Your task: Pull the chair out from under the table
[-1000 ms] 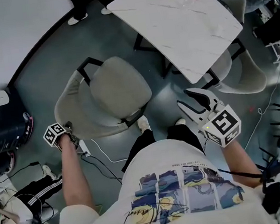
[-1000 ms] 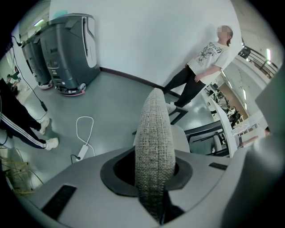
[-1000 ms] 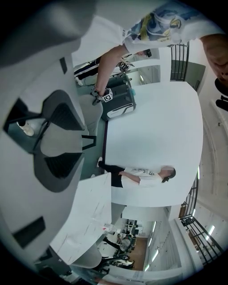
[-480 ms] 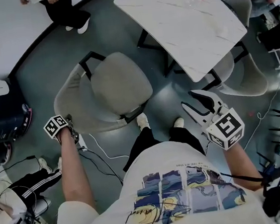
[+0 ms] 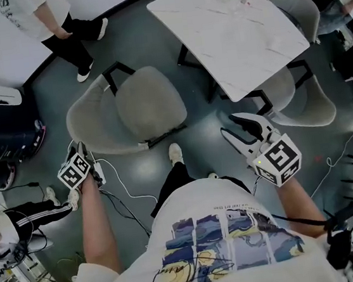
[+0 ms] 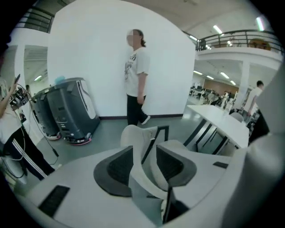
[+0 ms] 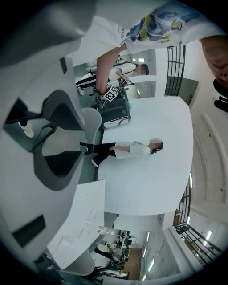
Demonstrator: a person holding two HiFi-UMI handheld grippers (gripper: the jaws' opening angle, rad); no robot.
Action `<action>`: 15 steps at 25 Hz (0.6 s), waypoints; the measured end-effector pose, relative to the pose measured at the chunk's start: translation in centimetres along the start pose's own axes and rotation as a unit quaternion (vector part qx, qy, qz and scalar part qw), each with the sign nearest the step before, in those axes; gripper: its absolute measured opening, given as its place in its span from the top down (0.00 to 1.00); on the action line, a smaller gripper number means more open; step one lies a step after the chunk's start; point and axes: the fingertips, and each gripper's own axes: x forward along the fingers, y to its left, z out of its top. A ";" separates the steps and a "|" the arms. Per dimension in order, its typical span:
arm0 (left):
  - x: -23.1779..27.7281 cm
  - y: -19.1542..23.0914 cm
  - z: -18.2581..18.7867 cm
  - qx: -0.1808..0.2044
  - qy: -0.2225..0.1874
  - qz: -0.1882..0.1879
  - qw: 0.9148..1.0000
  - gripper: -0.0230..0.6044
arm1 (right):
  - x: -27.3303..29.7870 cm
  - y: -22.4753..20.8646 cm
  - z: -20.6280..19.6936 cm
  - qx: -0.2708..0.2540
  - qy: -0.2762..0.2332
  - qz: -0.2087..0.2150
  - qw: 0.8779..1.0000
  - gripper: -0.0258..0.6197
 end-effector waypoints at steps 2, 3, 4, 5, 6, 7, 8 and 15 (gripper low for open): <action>-4.3 -3.5 -0.5 -0.002 -0.032 -0.046 0.998 0.71 | -1.9 0.6 -1.1 -0.007 -0.002 0.022 1.000 0.73; -6.4 -5.5 -0.9 0.002 -0.046 -0.070 0.996 0.76 | -2.8 1.0 -1.6 -0.012 -0.002 0.035 0.999 0.74; -8.7 -7.5 -1.3 0.008 -0.059 -0.093 0.994 0.81 | -3.7 1.4 -2.1 -0.016 -0.004 0.048 0.999 0.77; -11.0 -9.6 -1.9 0.014 -0.070 -0.114 0.991 0.87 | -4.5 1.8 -2.6 -0.020 -0.007 0.060 0.998 0.81; -13.3 -11.7 -2.7 0.017 -0.077 -0.136 0.988 0.94 | -5.3 2.3 -3.1 -0.022 -0.010 0.074 0.997 0.86; -15.7 -13.8 -3.8 0.019 -0.081 -0.158 0.984 0.95 | -6.0 2.9 -3.7 -0.024 -0.011 0.087 0.996 0.90; -18.1 -15.9 -5.2 0.022 -0.083 -0.180 0.980 0.95 | -6.7 3.6 -4.4 -0.026 -0.011 0.101 0.994 0.91; -32.3 -25.5 -13.1 0.047 -0.078 -0.280 0.956 0.95 | -11.3 9.4 -6.7 -0.052 -0.023 0.164 0.985 0.93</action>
